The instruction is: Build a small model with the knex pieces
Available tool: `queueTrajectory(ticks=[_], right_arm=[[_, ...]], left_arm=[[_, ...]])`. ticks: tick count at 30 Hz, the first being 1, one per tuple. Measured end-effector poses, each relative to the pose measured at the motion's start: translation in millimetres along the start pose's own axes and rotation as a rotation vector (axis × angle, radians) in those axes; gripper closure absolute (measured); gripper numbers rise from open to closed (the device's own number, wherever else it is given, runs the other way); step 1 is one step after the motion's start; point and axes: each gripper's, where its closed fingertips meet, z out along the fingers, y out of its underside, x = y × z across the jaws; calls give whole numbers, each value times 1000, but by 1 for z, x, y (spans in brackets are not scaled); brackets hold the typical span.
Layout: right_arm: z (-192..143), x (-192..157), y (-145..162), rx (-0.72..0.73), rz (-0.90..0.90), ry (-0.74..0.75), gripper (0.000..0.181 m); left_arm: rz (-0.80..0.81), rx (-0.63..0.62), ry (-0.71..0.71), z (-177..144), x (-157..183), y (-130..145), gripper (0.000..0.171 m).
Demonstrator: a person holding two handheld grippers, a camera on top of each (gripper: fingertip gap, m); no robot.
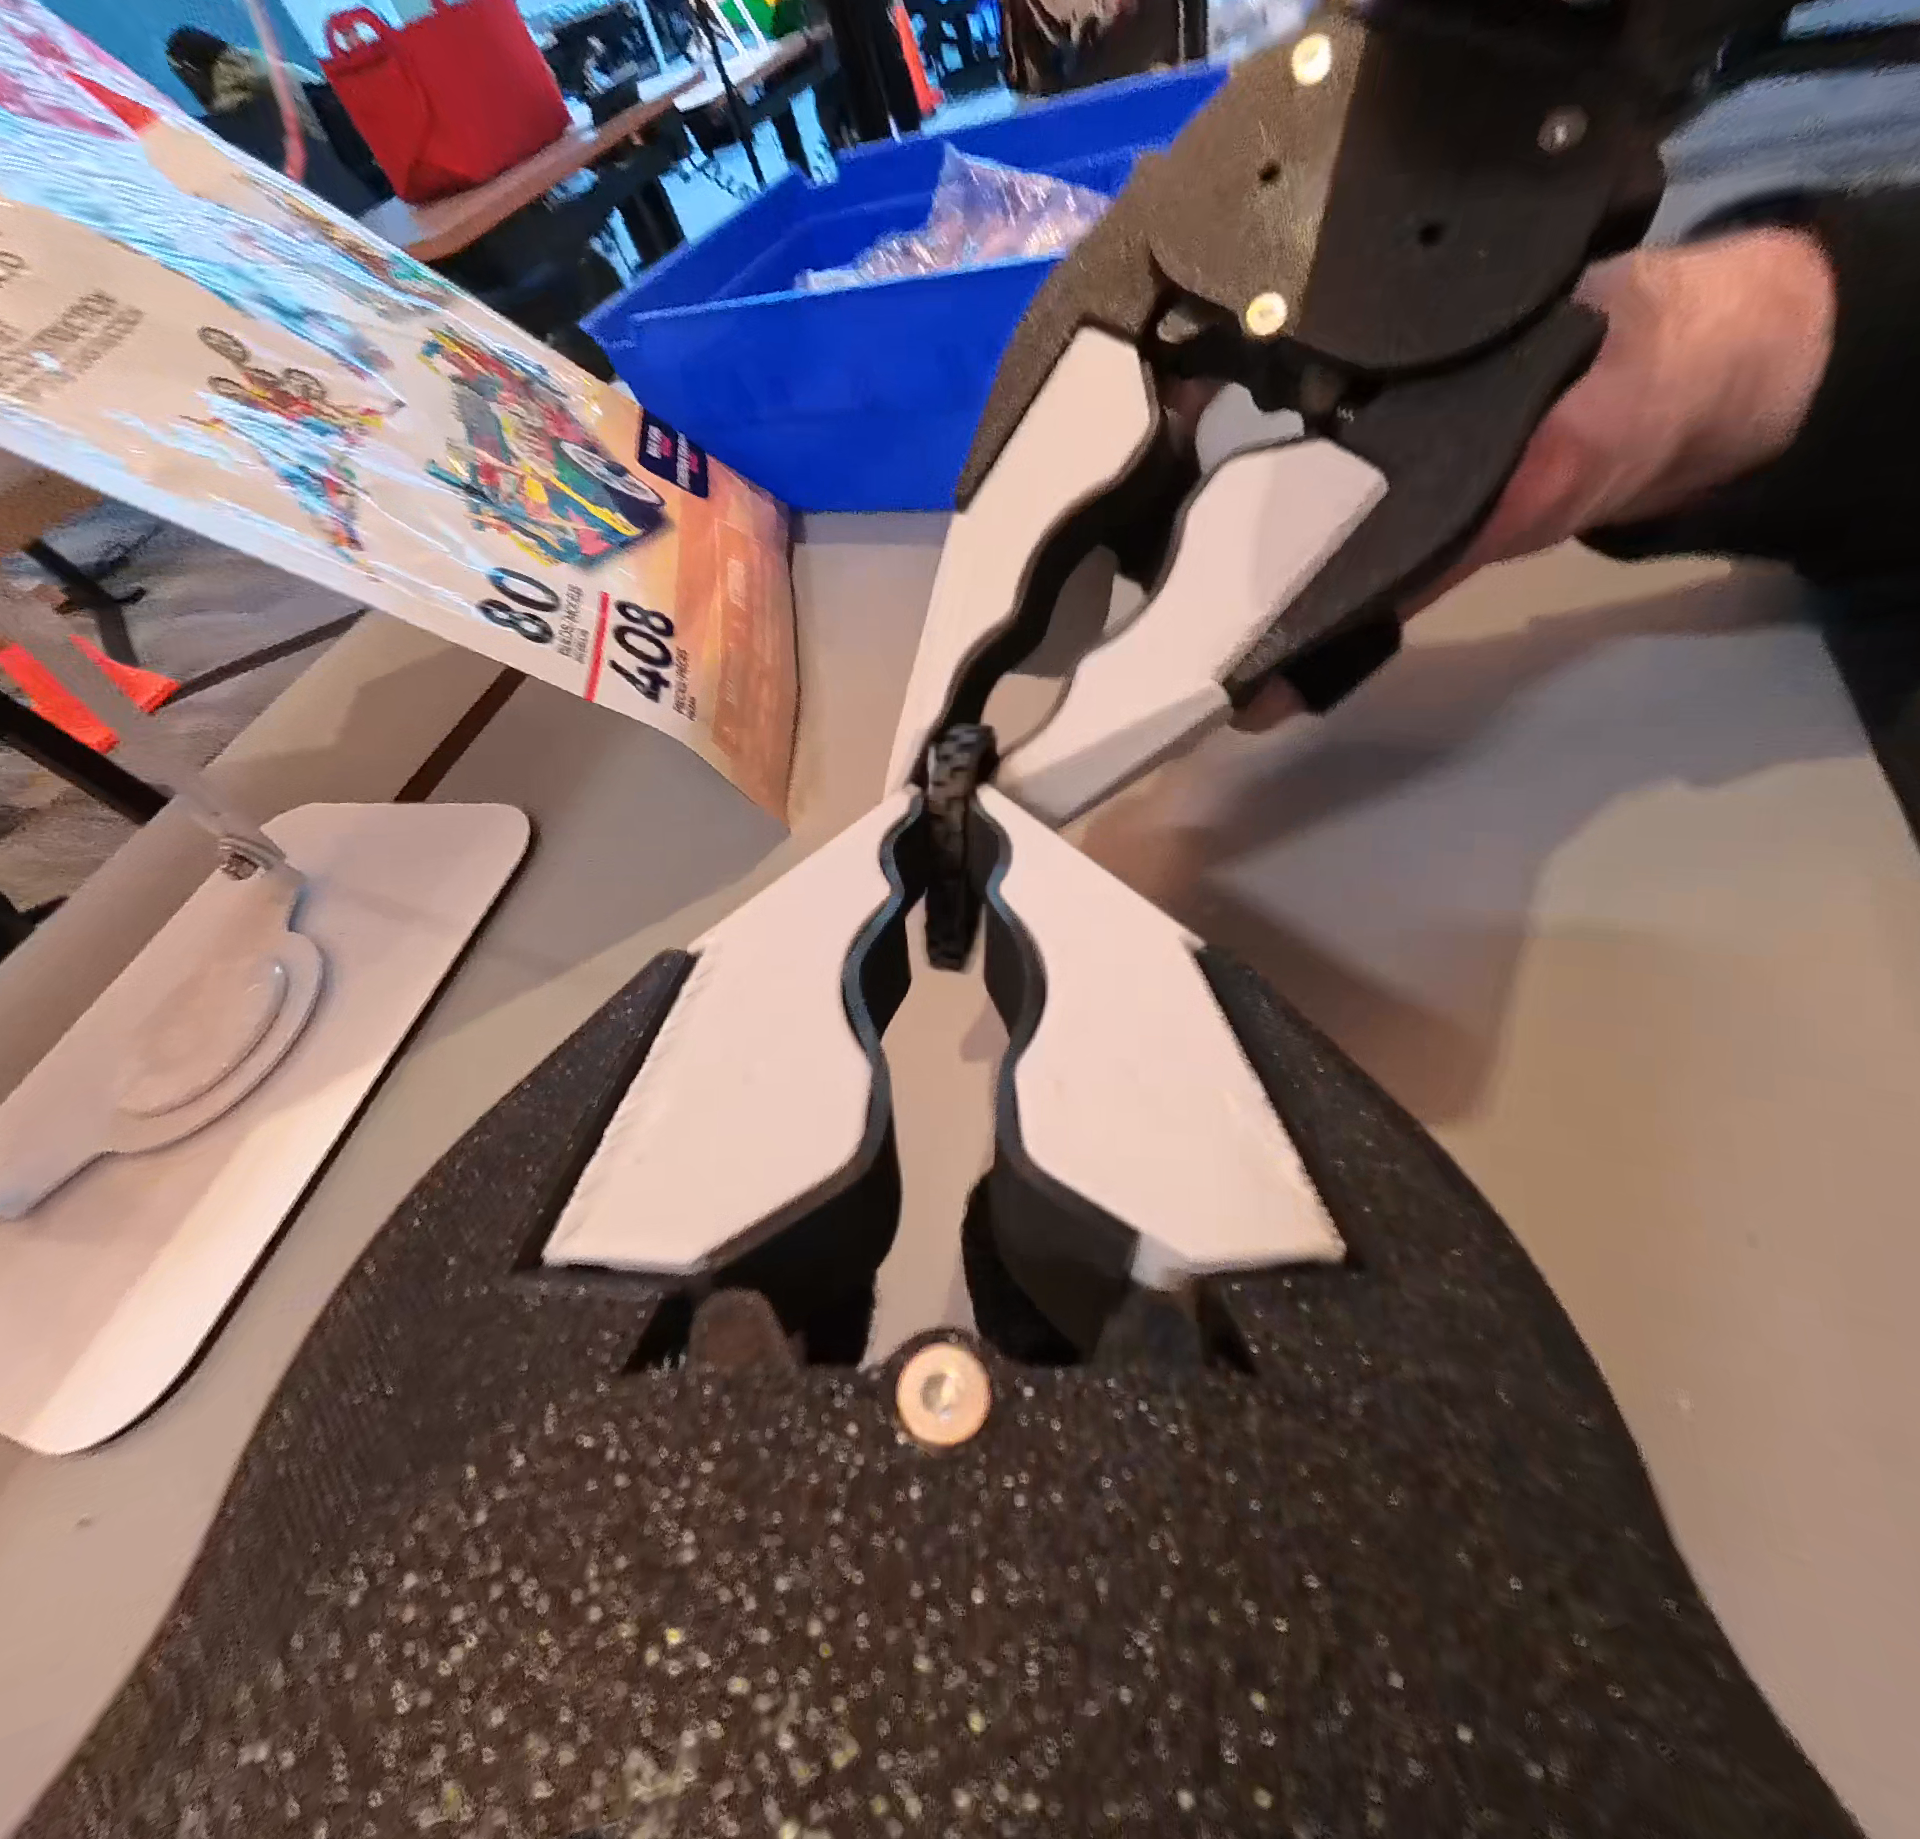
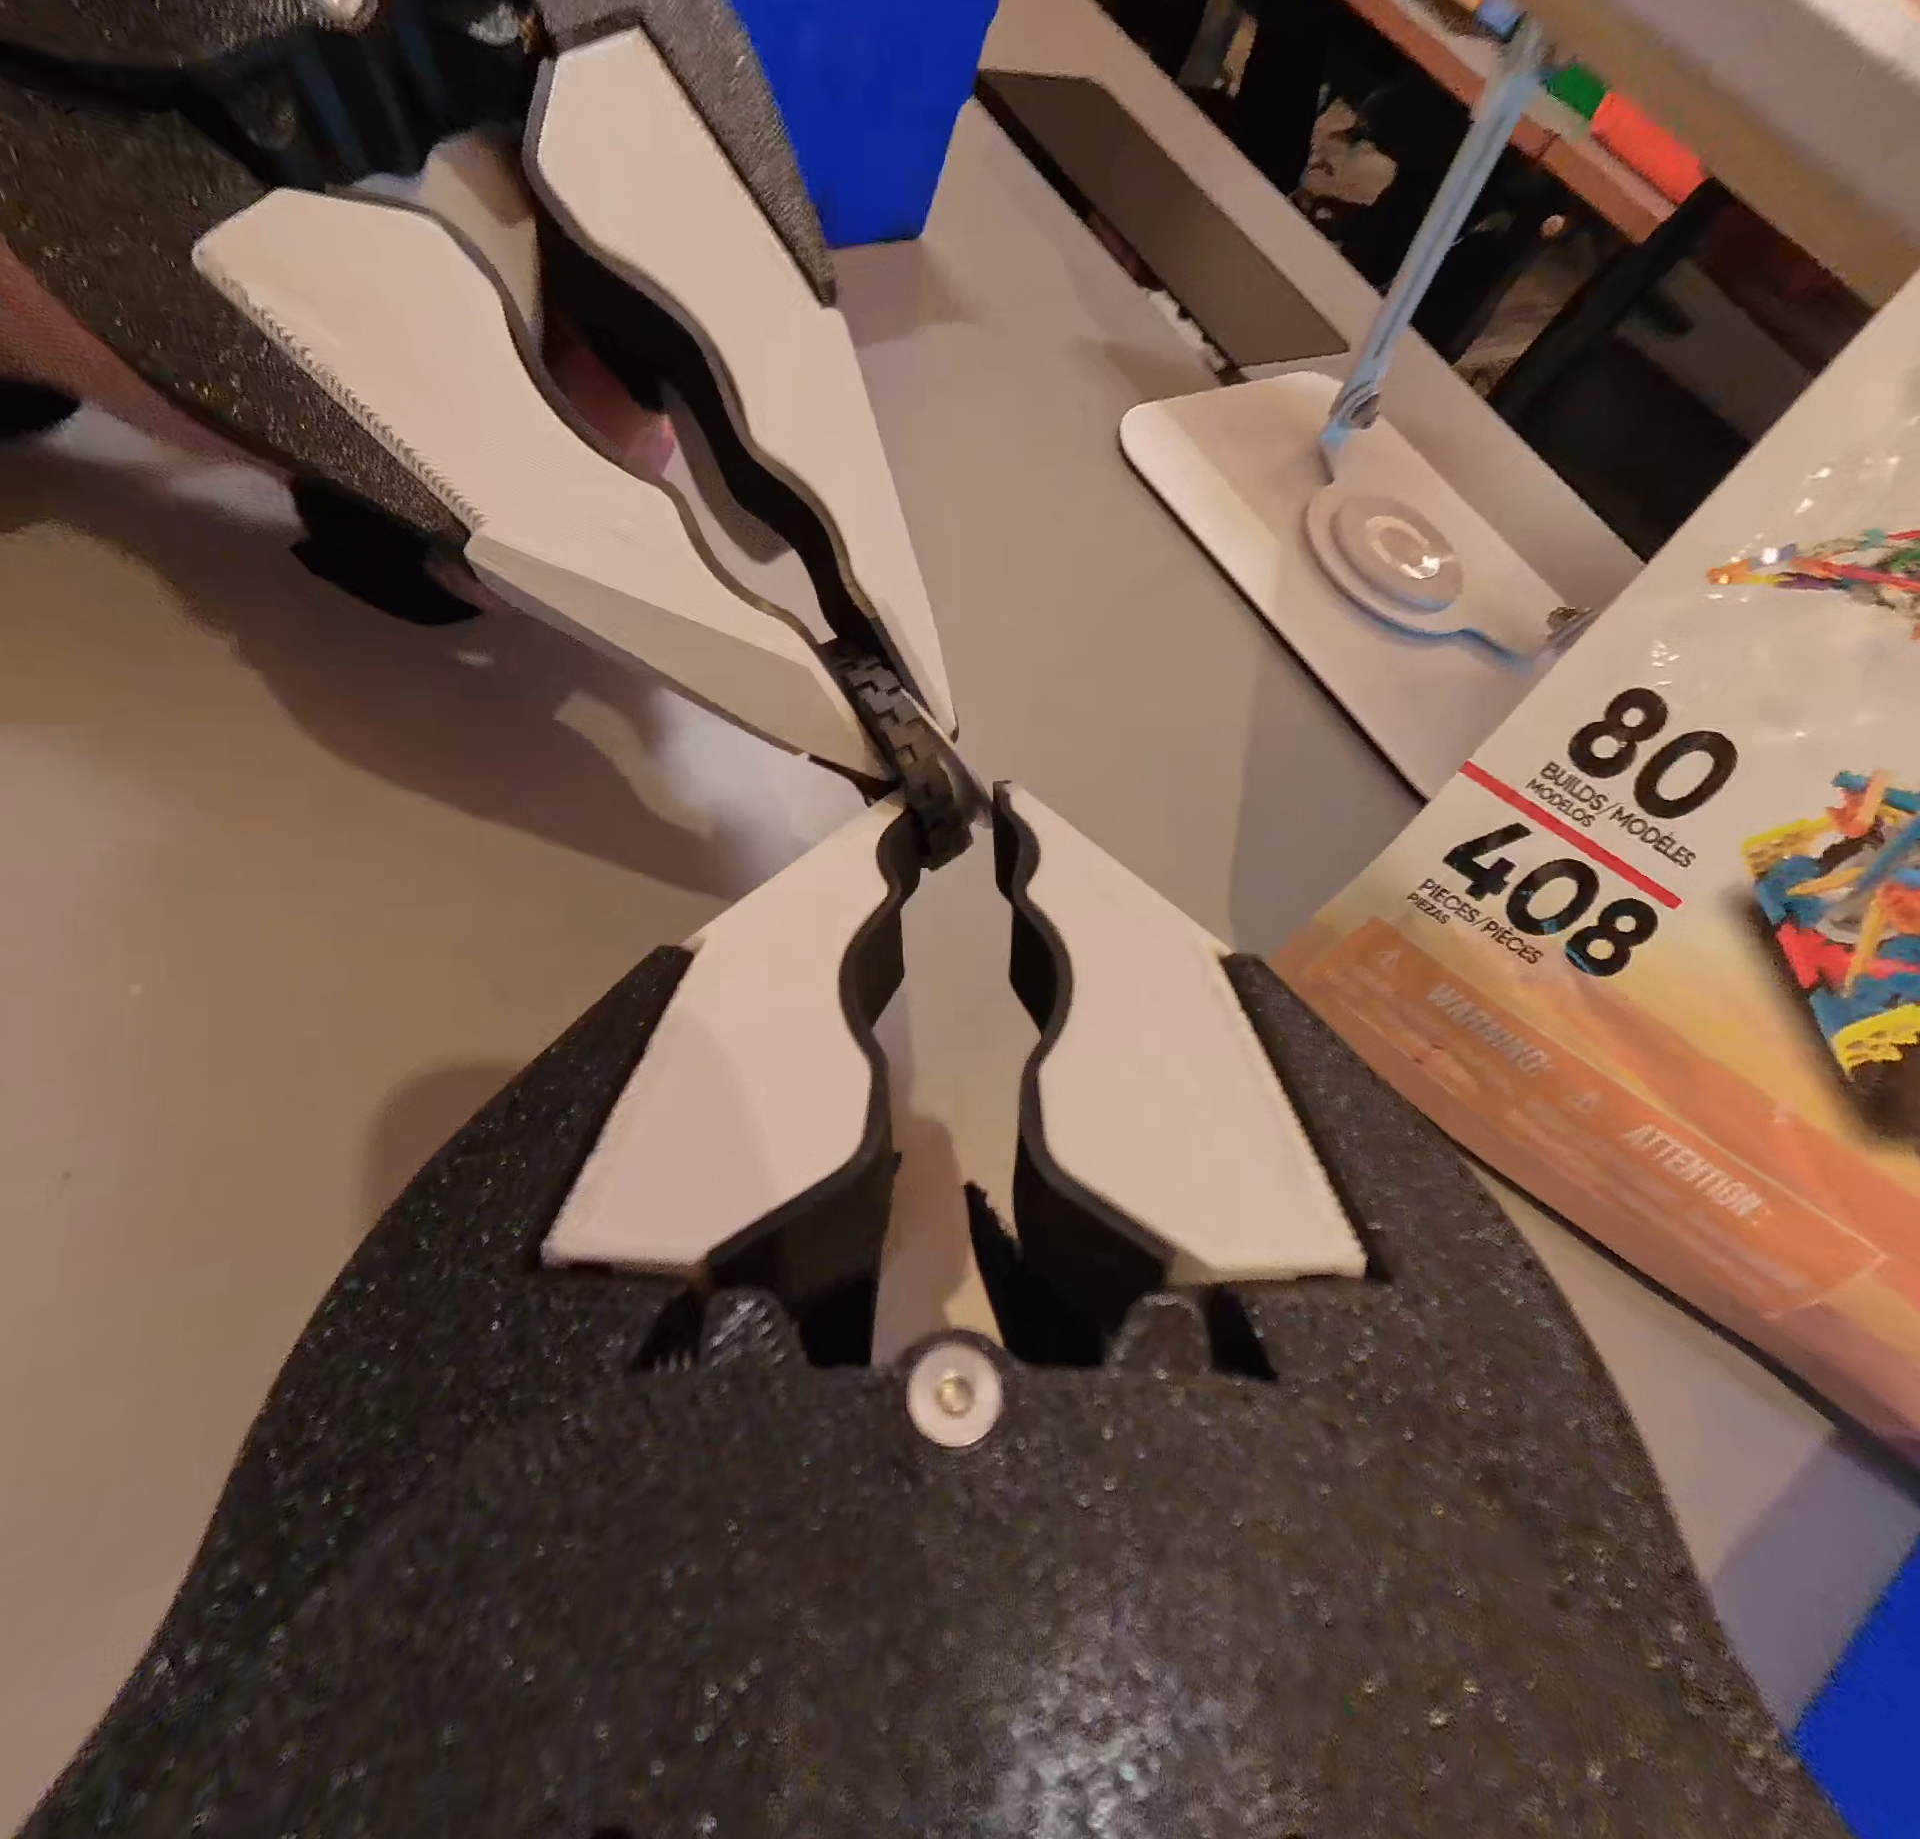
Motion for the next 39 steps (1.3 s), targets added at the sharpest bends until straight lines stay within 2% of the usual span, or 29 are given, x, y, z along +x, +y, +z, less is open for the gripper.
queueTrajectory(ticks=[4, 8, 11, 15, 17, 25, 26, 28, 29, 30, 33, 39], right_arm=[[-2, 0, -3, 49, 140, -58, 162], [-2, -2, -3, 50, 168, -77, 168], [1, 1, 1, 24, 139, -52, 169], [3, 0, 10, -57, -55, 16, 170], [5, -1, 13, -91, -117, 43, 170], [9, -4, 18, -131, -183, 63, 170], [9, -3, 17, -127, -178, 65, 170], [6, 2, 18, -127, -172, 85, 170], [6, 2, 18, -124, -168, 82, 170], [6, 2, 18, -119, -168, 77, 170], [9, -2, 20, -145, -230, 84, 170], [13, -8, 26, -159, -258, 49, 170]], left_arm=[[-93, 73, 25, -2, -1, -6, 168], [-132, 118, 53, -1, 3, -9, 167], [-101, 74, 45, 1, 2, -2, 166], [-9, -3, 37, 6, 8, -2, 152], [60, -62, 31, 6, 10, 5, 161], [64, -99, 49, 4, 11, 13, 161], [65, -109, 50, 3, 12, 13, 159], [80, -142, 37, 1, 9, 18, 138], [84, -165, 36, 1, 9, 21, 135], [93, -186, 33, 3, 9, 24, 135], [170, -222, 18, 7, 13, 29, 157], [191, -227, 31, 6, 16, 34, 166]])
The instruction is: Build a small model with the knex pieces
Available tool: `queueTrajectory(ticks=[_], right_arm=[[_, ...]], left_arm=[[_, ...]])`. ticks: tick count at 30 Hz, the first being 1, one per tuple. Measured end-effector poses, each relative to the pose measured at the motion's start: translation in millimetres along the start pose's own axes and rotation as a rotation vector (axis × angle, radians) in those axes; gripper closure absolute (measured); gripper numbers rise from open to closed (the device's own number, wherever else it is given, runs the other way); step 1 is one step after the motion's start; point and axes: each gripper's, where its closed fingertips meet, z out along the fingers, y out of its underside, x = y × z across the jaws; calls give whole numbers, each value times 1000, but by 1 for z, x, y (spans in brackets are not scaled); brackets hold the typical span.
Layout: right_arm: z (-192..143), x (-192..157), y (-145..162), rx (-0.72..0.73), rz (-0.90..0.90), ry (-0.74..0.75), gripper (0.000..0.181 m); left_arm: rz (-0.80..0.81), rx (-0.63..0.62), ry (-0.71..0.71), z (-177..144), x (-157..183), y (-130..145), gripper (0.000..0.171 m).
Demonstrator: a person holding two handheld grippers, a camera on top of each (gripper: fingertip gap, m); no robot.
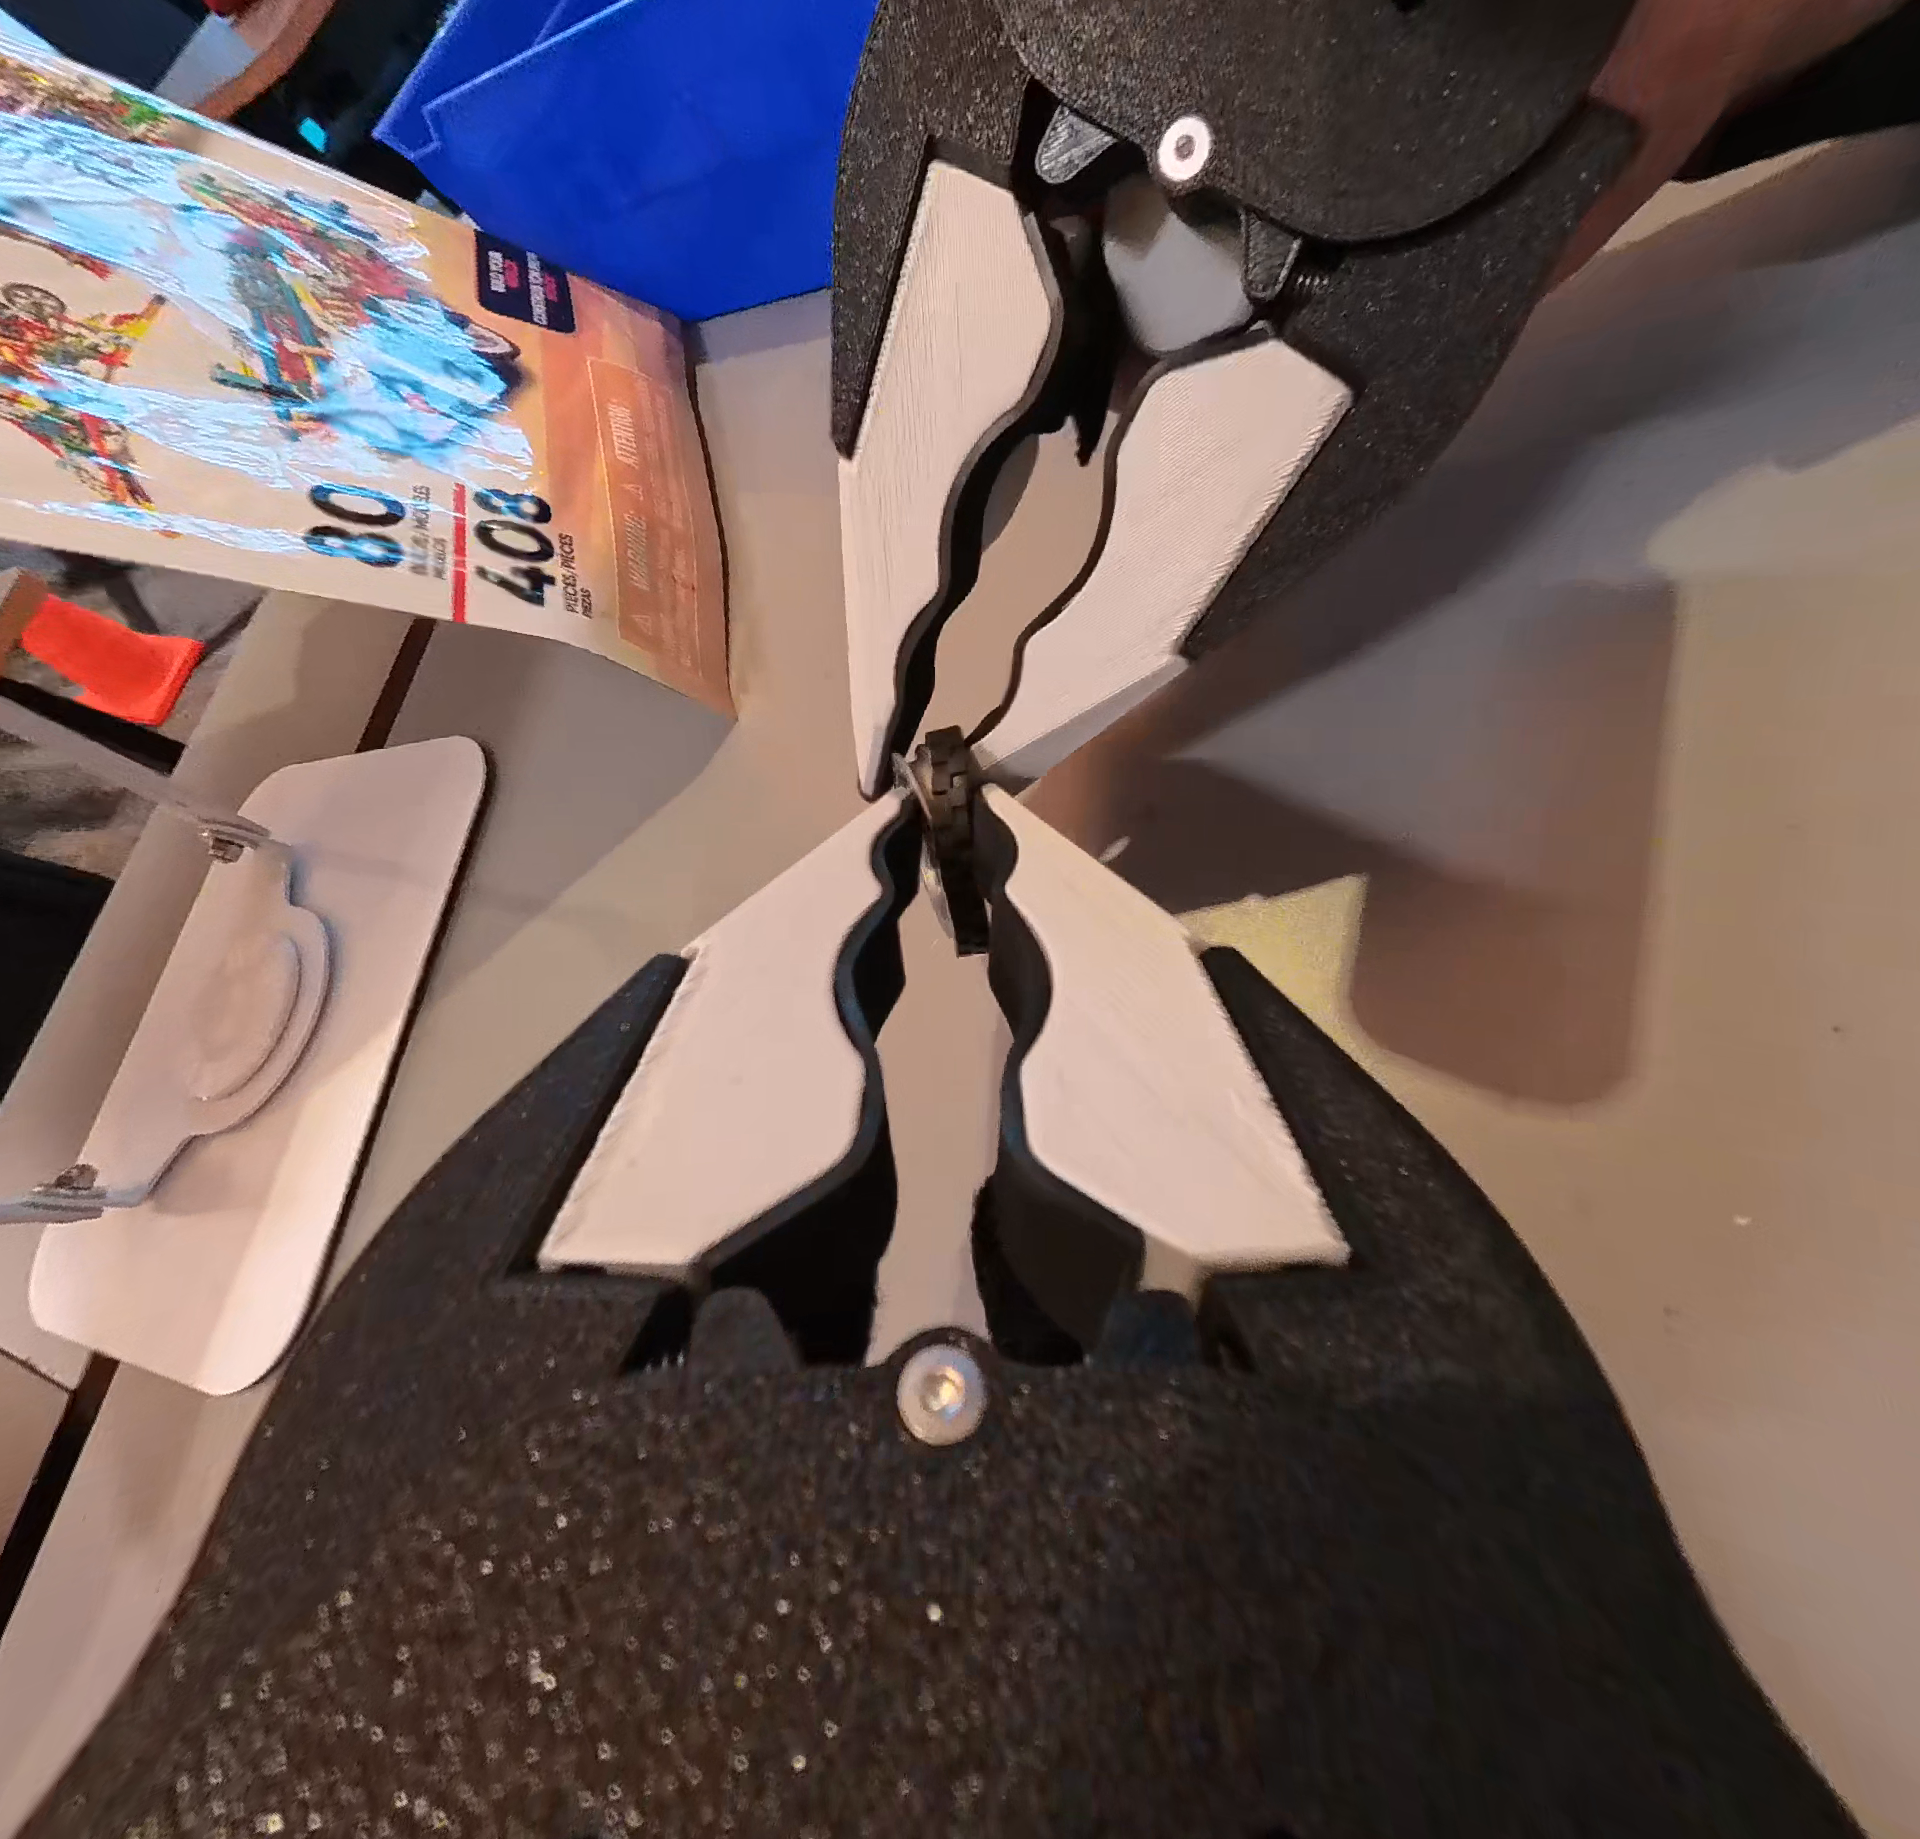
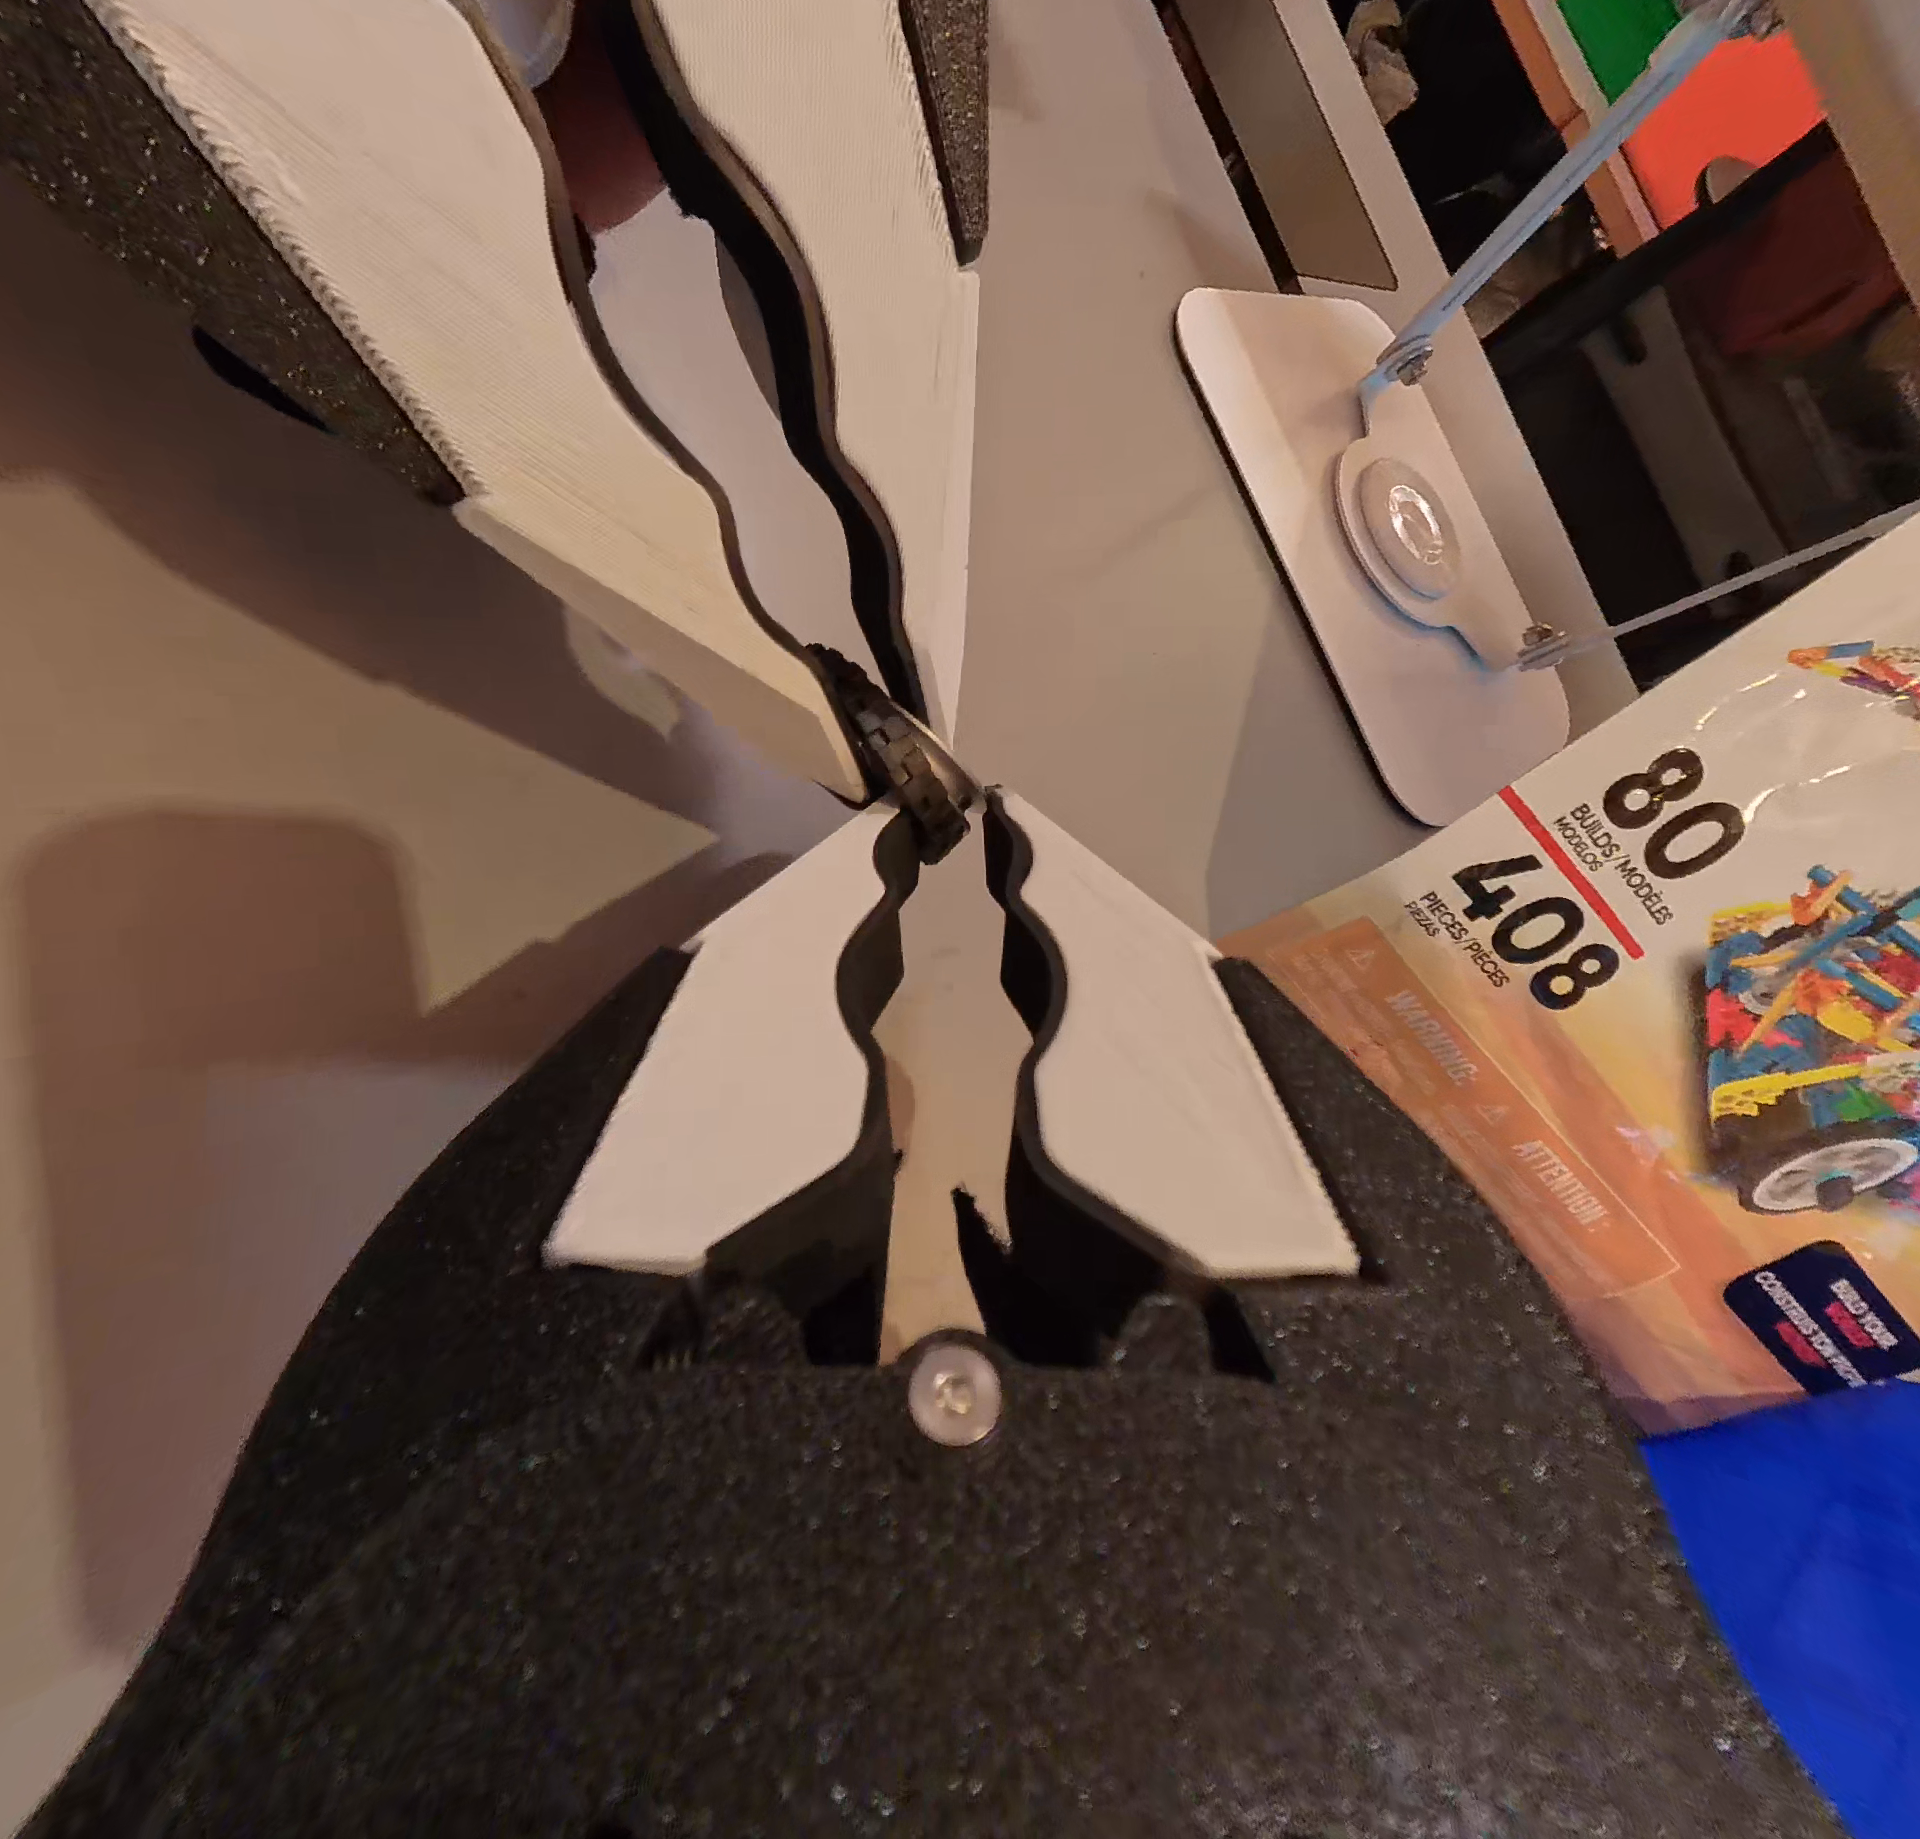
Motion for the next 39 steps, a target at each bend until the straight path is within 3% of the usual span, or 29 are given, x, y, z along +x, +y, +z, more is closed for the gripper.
queueTrajectory(ticks=[11, 23, 31, 39], right_arm=[[9, -2, 19, -47, 164, -88, 159], [10, 3, 22, -21, 265, -142, 164], [7, 5, 23, -6, 296, -162, 165], [13, 9, 29, -56, 314, -131, 177]], left_arm=[[-326, -3, 70, 15, 0, 11, 167], [-535, -42, 95, 18, -10, 24, 167], [-575, -69, 88, 19, -12, 27, 167], [-525, -69, 94, 23, -8, 19, 165]])
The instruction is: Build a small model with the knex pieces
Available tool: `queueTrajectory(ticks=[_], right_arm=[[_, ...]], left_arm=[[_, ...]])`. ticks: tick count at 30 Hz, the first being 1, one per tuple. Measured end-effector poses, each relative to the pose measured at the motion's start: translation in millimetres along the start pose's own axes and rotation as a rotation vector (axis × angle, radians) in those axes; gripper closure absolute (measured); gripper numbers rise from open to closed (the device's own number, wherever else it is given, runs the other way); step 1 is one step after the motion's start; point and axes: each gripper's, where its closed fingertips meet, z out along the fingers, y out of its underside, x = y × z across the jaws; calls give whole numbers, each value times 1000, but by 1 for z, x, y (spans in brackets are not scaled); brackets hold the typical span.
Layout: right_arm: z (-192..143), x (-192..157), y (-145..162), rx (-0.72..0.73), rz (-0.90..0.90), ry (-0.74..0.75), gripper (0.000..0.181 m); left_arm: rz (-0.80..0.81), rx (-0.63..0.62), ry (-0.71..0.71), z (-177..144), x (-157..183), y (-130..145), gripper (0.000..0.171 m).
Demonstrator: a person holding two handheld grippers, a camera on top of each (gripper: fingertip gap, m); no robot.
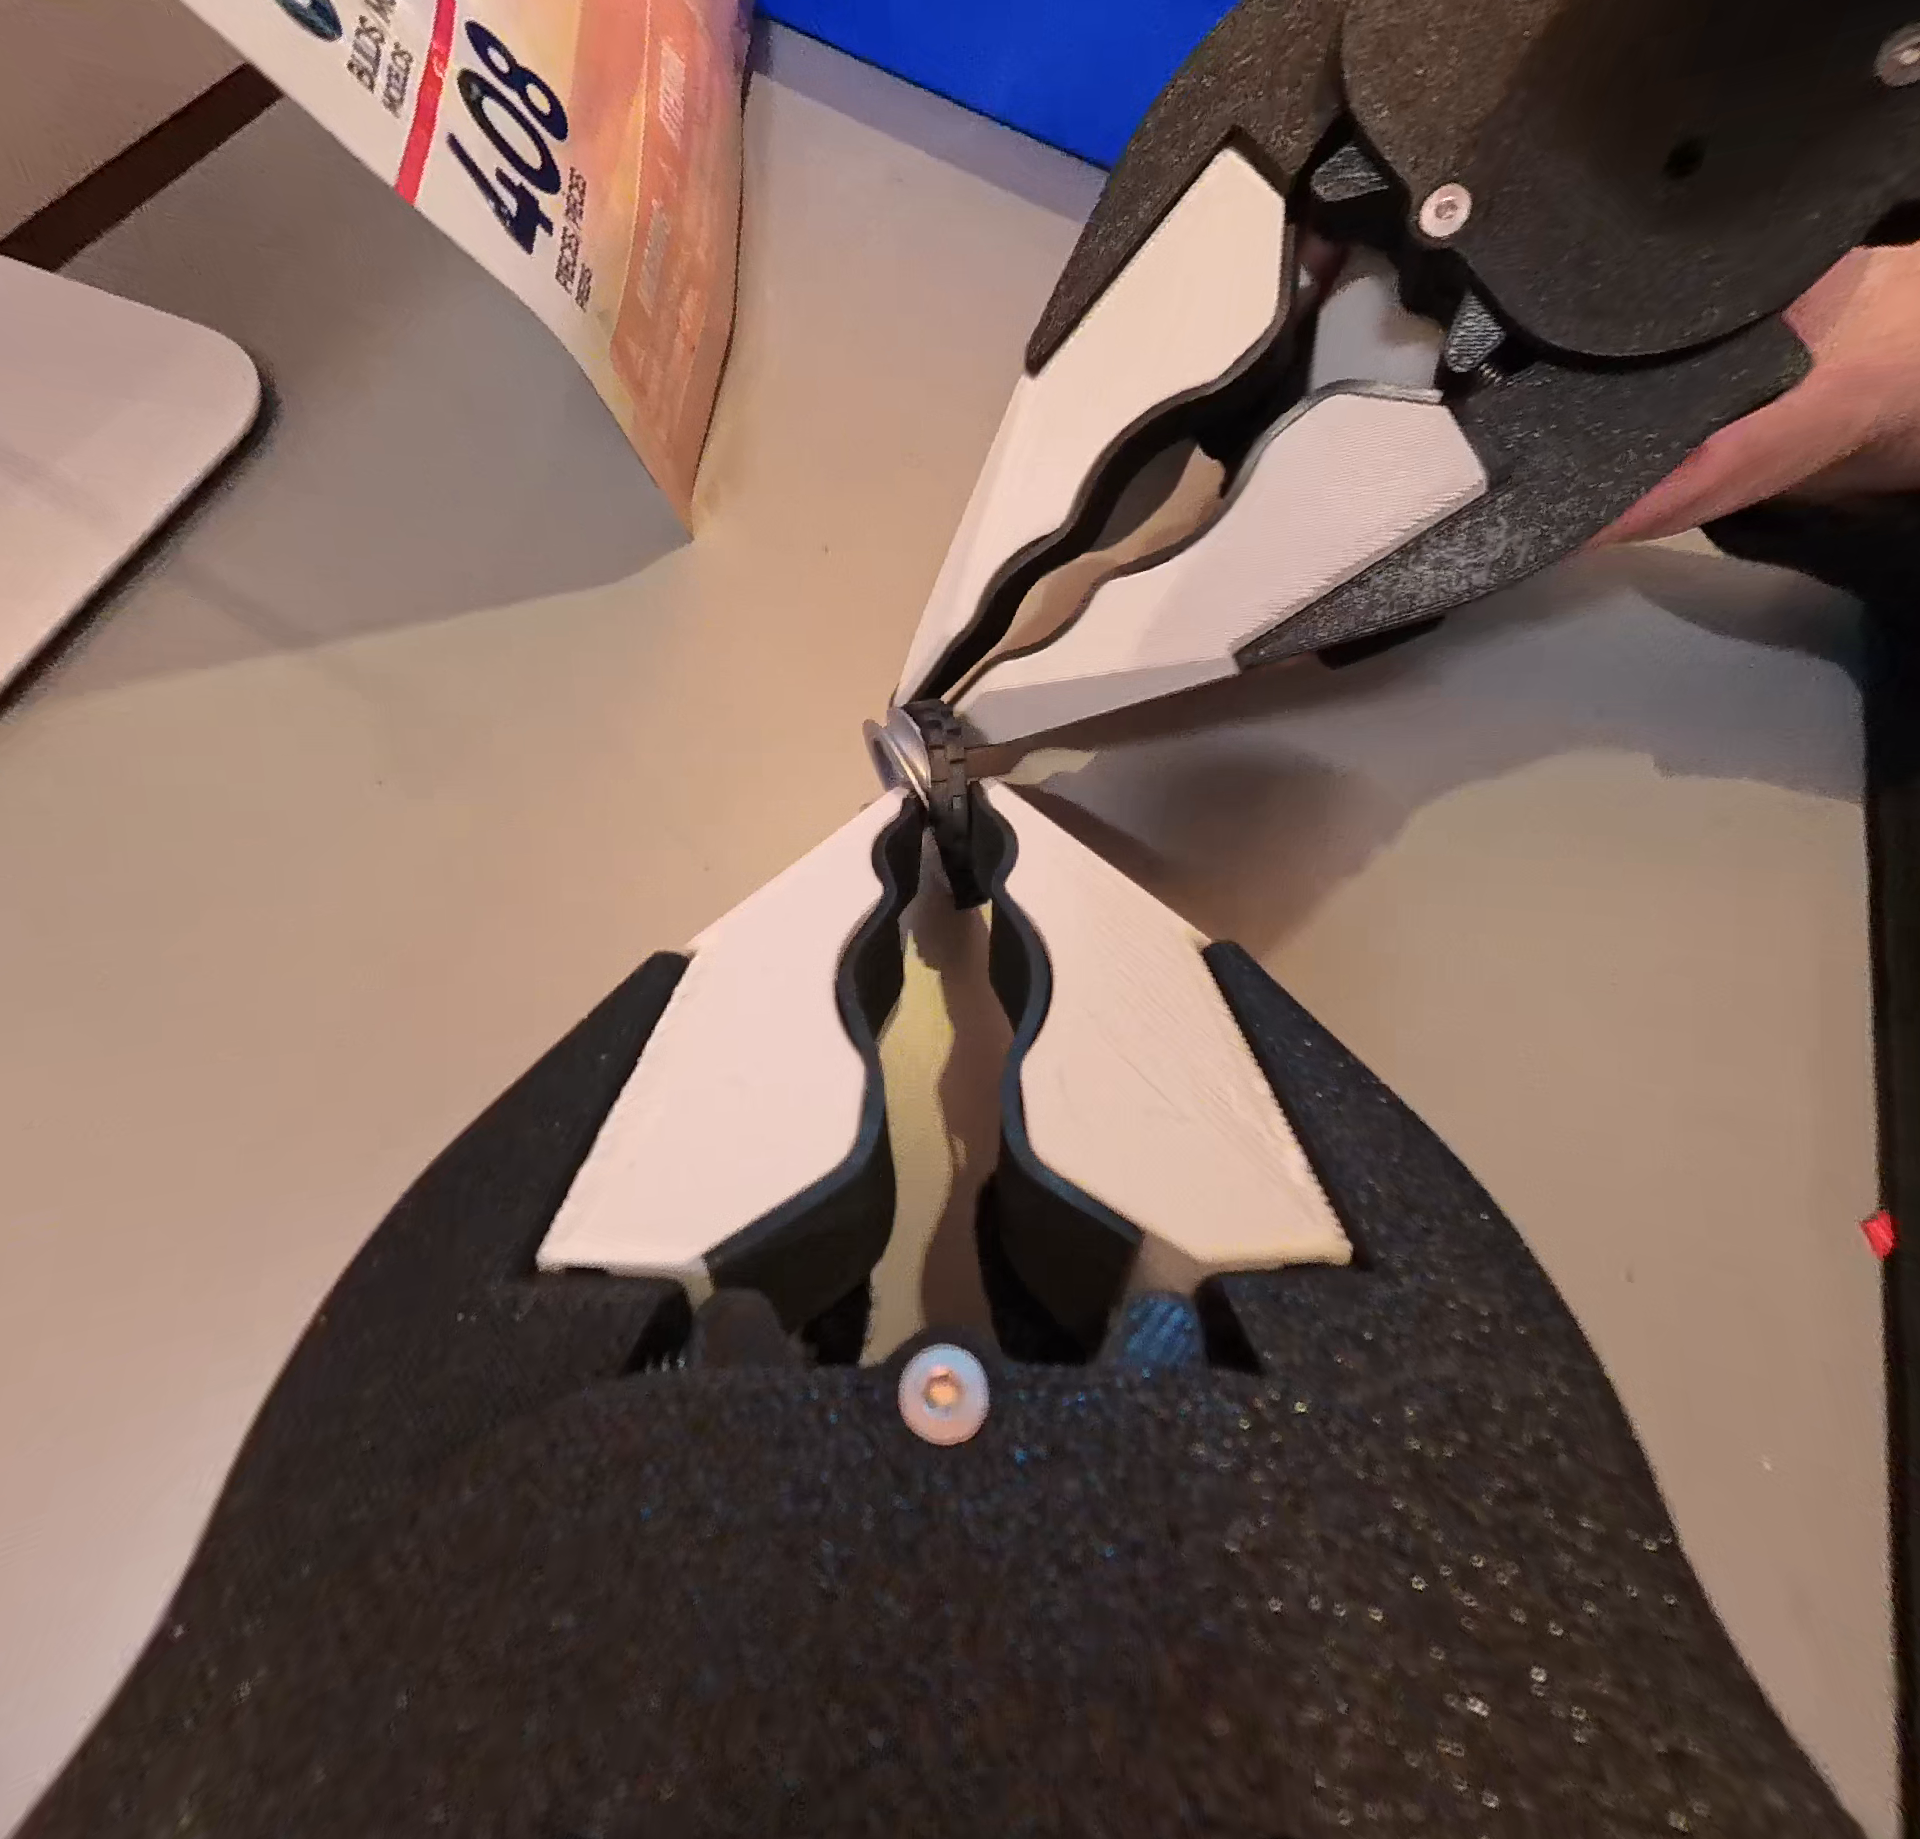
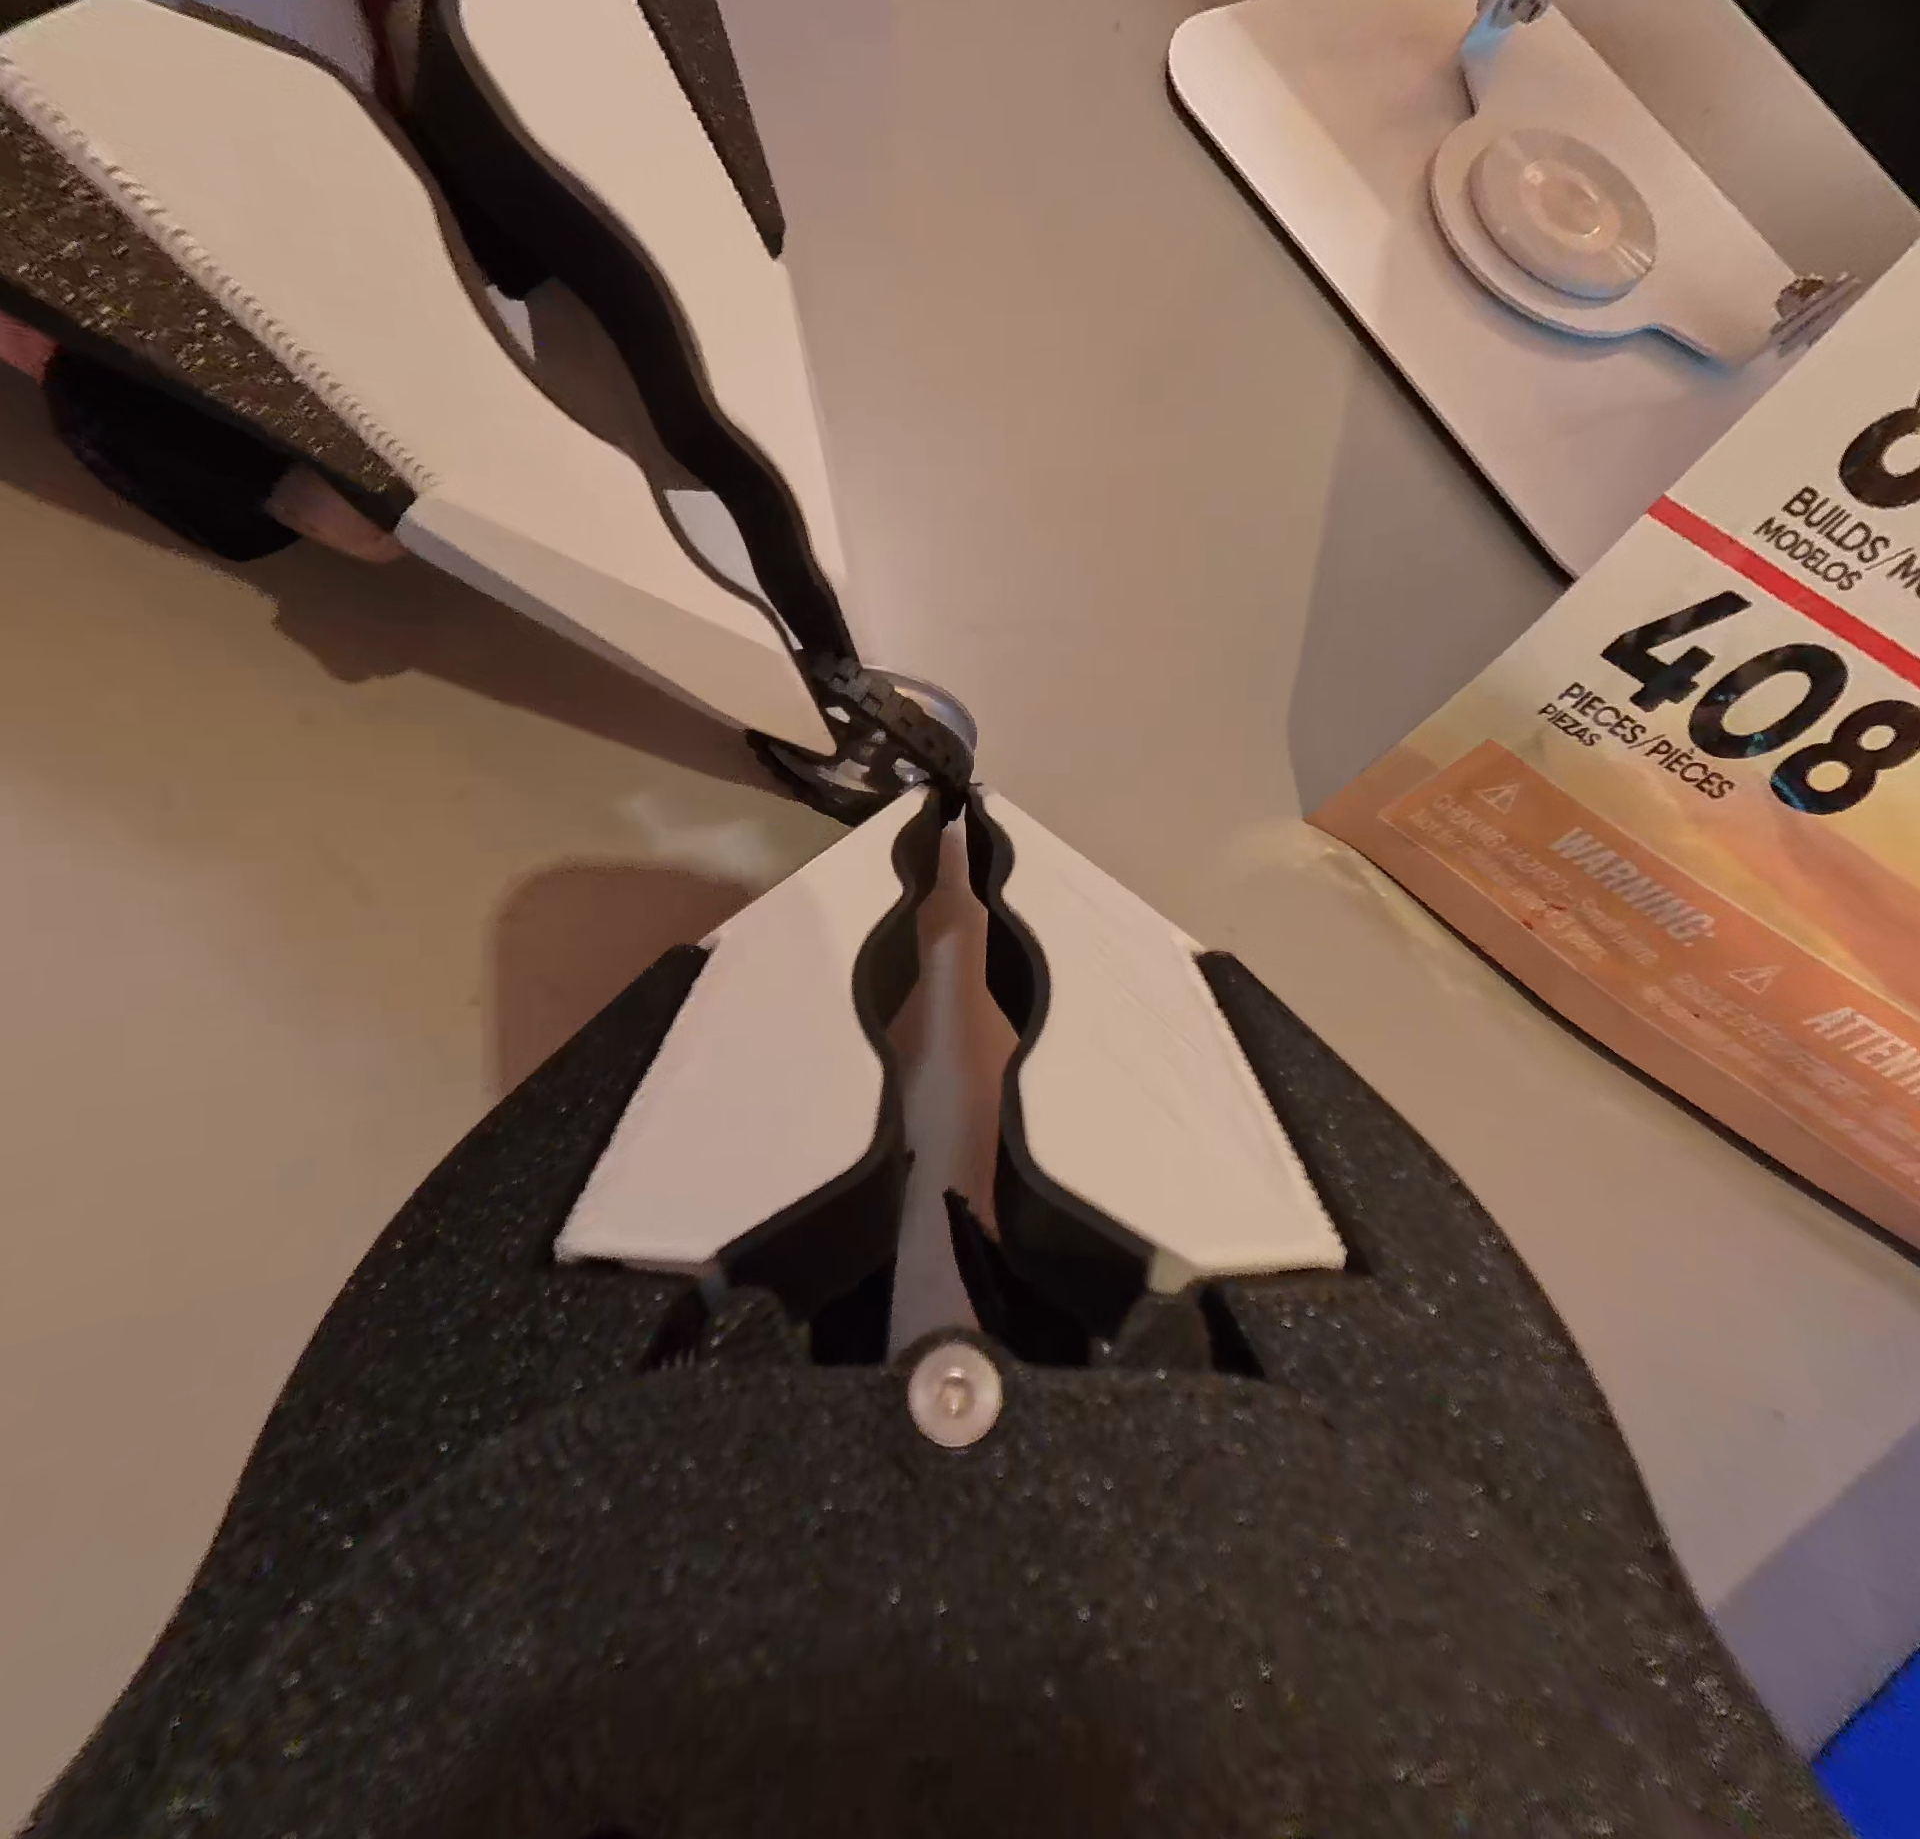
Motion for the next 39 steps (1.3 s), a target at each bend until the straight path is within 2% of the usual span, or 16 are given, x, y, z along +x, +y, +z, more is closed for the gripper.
queueTrajectory(ticks=[4, 8, 14, 19, 29, 39], right_arm=[[2, 2, 2, -6, 14, -8, 178], [6, 5, 6, -20, 24, -10, 178], [9, 7, 8, -35, 43, -9, 178], [9, 10, 11, -50, 89, -10, 179], [13, 14, 13, -81, 158, 23, 181], [17, 16, 13, -69, 237, -33, 181]], left_arm=[[66, -4, 2, 3, 3, -2, 160], [59, -33, 0, 11, 2, -1, 142], [30, -57, 4, 20, -4, 2, 151], [108, -53, -16, 21, -4, 1, 155], [149, -45, -40, 22, -4, -1, 156], [191, -41, -49, 25, -3, -3, 155]])
